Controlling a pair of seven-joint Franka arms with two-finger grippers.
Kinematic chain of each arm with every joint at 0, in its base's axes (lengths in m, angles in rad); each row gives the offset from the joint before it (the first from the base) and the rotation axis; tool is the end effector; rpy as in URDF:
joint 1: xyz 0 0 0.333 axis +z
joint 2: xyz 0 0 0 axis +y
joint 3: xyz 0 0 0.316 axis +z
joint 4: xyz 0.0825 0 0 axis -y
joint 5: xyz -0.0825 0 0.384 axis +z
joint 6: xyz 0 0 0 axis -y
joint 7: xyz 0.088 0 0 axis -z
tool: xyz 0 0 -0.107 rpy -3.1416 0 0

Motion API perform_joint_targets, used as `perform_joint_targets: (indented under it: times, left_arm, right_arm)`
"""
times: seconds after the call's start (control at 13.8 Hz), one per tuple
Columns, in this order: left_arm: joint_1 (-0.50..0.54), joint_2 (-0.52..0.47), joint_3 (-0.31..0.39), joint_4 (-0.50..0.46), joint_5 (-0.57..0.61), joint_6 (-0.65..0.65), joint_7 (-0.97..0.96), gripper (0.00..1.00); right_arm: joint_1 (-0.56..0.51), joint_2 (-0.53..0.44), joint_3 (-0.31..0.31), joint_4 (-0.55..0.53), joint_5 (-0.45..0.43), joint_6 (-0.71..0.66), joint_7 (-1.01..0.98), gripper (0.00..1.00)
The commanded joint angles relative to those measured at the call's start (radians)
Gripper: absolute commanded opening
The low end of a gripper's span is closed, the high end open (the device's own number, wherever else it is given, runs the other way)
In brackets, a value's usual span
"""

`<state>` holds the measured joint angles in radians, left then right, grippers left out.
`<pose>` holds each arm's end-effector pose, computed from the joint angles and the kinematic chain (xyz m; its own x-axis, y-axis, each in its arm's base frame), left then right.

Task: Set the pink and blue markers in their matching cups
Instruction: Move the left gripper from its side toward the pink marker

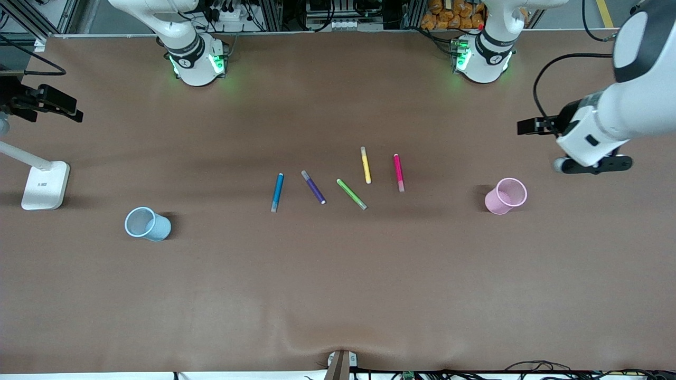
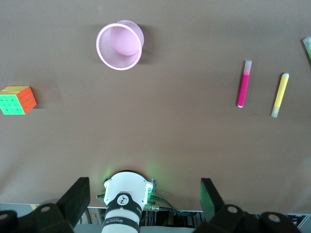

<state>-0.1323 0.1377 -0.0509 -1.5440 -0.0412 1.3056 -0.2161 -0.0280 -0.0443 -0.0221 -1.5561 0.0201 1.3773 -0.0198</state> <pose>0.5484 -0.1051 0.5426 0.9290 0.0329 -0.3686 0.0227 -0.9992 -0.0319 0.5192 -0.0239 0.6395 0.9907 -0.0258 -0.1336 -0.0293 -0.9993 -0.0237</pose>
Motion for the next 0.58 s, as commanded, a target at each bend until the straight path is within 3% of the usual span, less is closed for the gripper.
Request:
perform_joint_targets:
  times: [0.0,0.29,0.51]
  left_arm:
    - [-0.021,0.016,0.000,0.024,-0.017,-0.028,-0.031,1.00]
    - [-0.090,0.101,-0.004,0.025,-0.152,-0.026,-0.139,1.00]
    - [-0.157,0.198,-0.003,0.015,-0.143,0.076,-0.200,1.00]
  right_arm:
    - [0.003,0.004,-0.001,0.010,0.012,-0.015,0.004,1.00]
    - [0.005,0.004,-0.001,0.010,0.012,-0.015,0.004,1.00]
    - [0.007,0.004,-0.001,0.010,0.012,-0.015,0.006,1.00]
